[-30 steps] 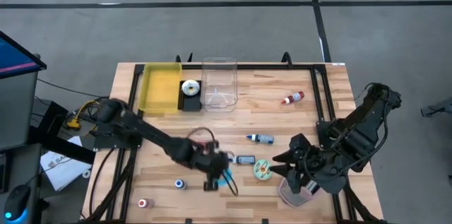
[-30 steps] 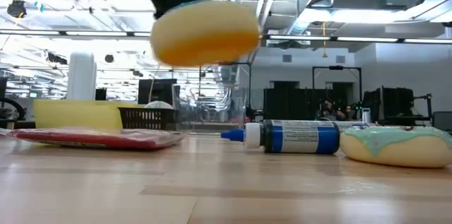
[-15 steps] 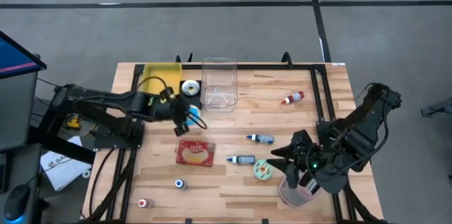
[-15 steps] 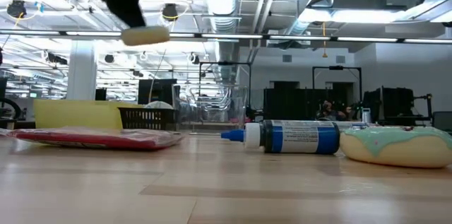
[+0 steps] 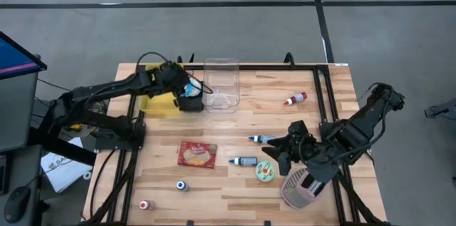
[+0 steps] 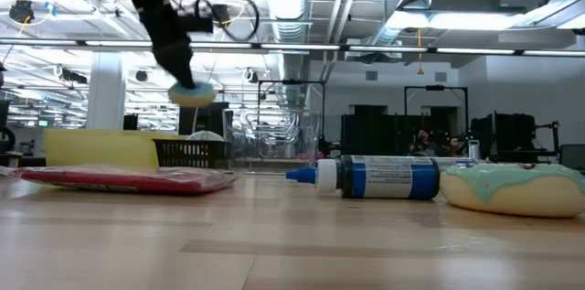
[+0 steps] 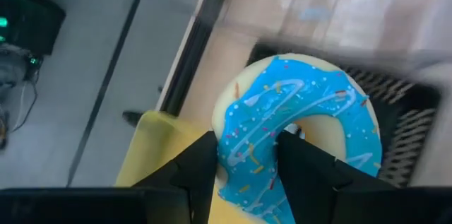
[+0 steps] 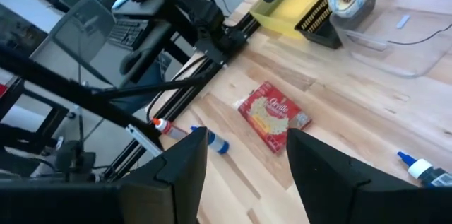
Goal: Pick & Place Food Item
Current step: Put the blue doughnut into the black bin
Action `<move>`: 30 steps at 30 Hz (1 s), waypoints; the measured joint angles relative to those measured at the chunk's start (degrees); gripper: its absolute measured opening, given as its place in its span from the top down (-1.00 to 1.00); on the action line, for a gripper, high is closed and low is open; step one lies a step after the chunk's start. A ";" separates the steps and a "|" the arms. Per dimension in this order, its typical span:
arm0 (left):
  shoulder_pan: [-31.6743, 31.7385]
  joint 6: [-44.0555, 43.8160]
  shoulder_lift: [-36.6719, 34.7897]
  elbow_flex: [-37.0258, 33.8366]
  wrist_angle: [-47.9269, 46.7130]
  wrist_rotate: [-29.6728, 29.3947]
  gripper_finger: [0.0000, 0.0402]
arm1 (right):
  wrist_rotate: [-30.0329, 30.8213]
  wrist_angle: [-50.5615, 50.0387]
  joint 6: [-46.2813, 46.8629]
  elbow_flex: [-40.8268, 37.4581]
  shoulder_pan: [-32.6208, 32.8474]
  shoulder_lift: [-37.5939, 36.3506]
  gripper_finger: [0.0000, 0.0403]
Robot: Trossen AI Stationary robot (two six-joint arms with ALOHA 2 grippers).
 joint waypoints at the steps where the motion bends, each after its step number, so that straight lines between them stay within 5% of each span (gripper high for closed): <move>1: 1.13 1.55 1.04 -0.01 0.89 0.70 0.31 | 0.01 0.00 0.10 0.00 -0.19 0.00 0.07; 14: 1.90 8.83 12.25 0.02 6.21 5.57 0.31 | 0.47 0.48 1.14 0.00 -2.21 0.00 0.07; 30: 0.73 10.69 17.55 0.02 8.19 3.99 0.31 | 0.48 -0.35 2.86 0.00 -2.31 0.00 0.07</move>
